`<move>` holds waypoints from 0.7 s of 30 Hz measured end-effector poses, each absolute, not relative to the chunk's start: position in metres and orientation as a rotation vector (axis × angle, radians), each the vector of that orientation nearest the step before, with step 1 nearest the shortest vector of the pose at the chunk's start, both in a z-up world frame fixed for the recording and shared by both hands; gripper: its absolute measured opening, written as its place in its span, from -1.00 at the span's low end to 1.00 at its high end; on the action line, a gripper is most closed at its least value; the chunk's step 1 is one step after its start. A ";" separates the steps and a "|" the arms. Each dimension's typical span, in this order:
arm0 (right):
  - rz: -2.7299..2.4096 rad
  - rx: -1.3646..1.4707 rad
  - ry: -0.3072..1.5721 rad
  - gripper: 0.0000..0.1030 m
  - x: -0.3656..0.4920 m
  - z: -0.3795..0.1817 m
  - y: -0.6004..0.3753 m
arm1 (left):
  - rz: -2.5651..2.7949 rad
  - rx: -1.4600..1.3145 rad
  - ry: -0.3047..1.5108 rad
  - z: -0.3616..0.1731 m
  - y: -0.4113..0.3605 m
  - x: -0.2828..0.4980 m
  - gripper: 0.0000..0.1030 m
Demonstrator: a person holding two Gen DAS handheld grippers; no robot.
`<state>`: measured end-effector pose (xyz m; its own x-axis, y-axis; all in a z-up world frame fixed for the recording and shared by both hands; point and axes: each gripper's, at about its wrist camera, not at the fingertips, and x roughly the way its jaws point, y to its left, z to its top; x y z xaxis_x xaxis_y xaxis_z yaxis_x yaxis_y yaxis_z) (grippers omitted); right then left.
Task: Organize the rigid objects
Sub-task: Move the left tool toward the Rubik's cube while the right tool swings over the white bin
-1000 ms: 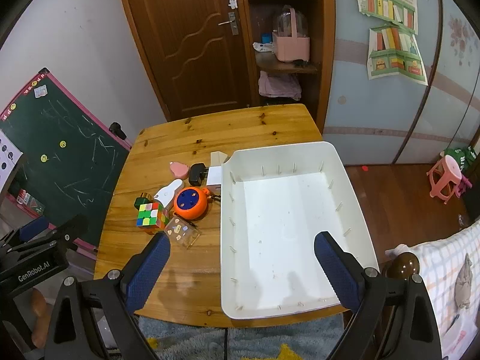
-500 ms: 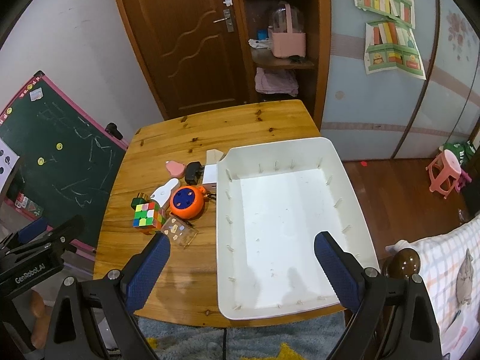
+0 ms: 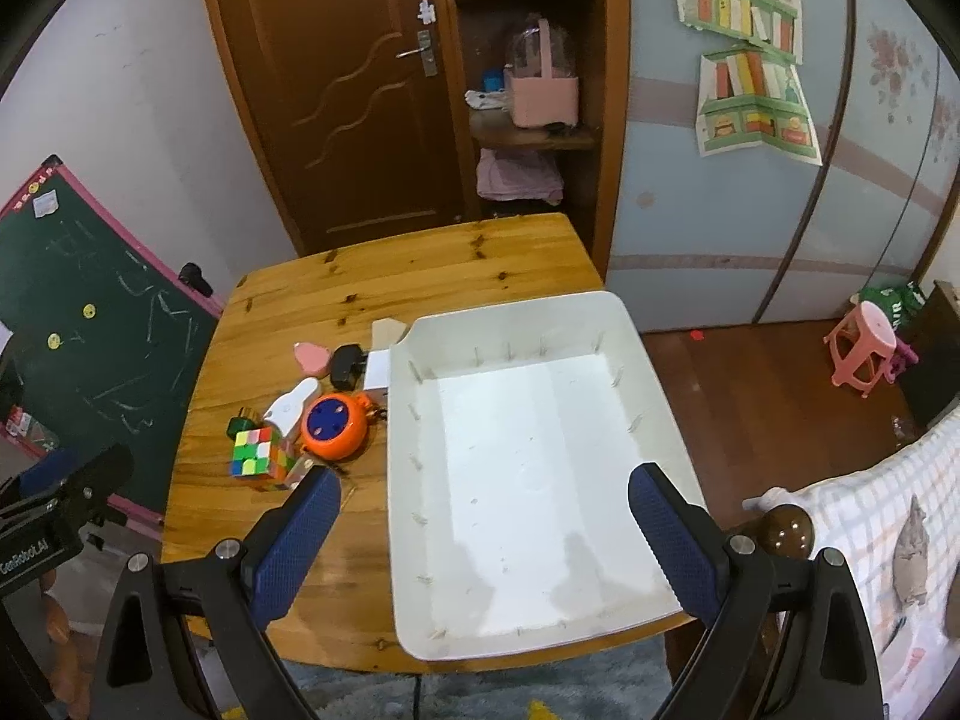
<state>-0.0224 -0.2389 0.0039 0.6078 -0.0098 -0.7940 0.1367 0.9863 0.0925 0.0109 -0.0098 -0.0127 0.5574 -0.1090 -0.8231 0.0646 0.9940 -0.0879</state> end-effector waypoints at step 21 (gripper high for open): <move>-0.167 0.235 0.923 0.89 -0.009 -0.012 -0.287 | -0.114 -0.056 1.032 -0.023 -0.004 0.024 0.78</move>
<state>-0.0090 -0.2872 -0.0121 0.5930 -0.0421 -0.8041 0.2428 0.9615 0.1287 0.0243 -0.0037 -0.0228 0.5079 -0.1208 -0.8529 0.0679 0.9926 -0.1002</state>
